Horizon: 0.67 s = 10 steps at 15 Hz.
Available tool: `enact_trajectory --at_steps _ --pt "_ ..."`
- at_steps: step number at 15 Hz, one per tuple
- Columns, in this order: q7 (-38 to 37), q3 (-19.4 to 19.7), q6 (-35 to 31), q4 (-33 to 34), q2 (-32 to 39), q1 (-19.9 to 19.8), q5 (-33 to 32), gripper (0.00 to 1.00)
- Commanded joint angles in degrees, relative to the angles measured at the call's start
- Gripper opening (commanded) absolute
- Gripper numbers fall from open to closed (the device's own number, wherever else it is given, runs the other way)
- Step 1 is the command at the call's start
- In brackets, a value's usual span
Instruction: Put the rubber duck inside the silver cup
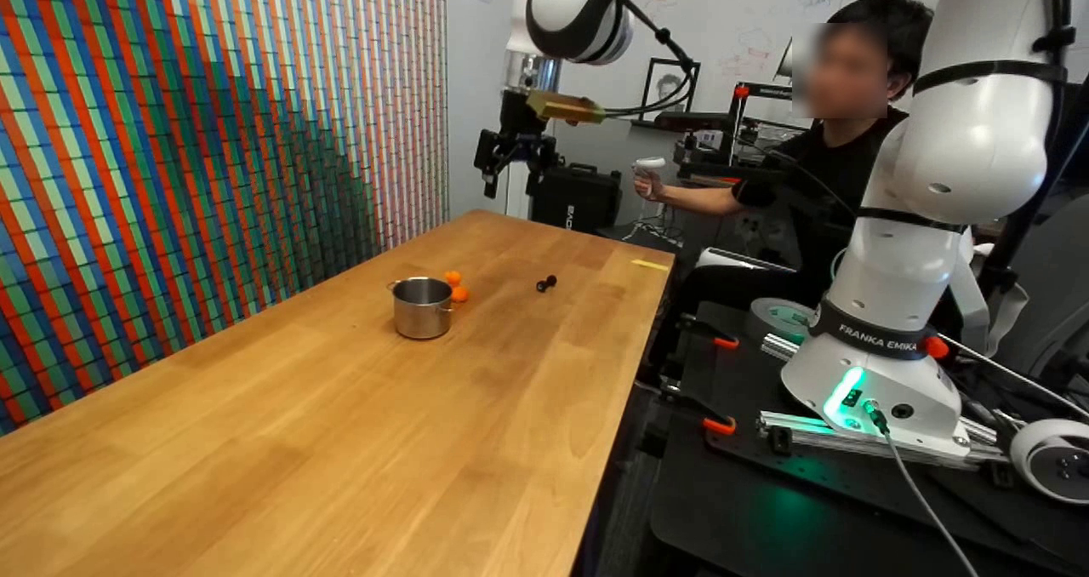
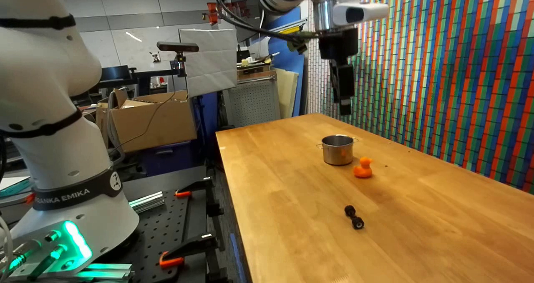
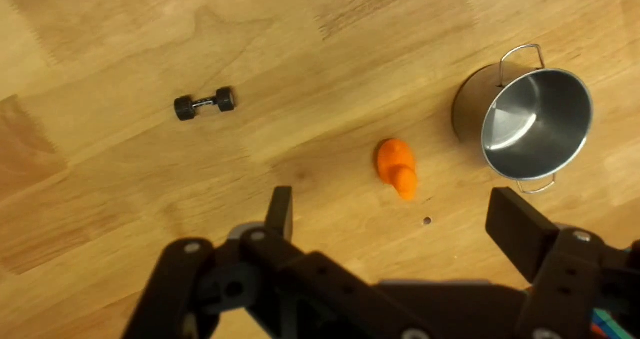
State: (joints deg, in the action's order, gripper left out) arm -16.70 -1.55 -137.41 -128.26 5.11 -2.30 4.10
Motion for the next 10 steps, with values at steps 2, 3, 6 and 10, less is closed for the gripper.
enact_trajectory --at_steps 2,3,6,10 --pt "0.3 0.2 -4.0 11.3 16.3 2.5 1.0 1.00" --pt "0.0 0.3 -5.0 13.0 18.9 3.0 0.8 1.00" --pt "-0.8 1.1 -8.3 20.1 27.2 4.7 0.2 1.00" --pt "-0.8 1.7 -9.4 25.1 33.3 6.0 0.4 1.00"
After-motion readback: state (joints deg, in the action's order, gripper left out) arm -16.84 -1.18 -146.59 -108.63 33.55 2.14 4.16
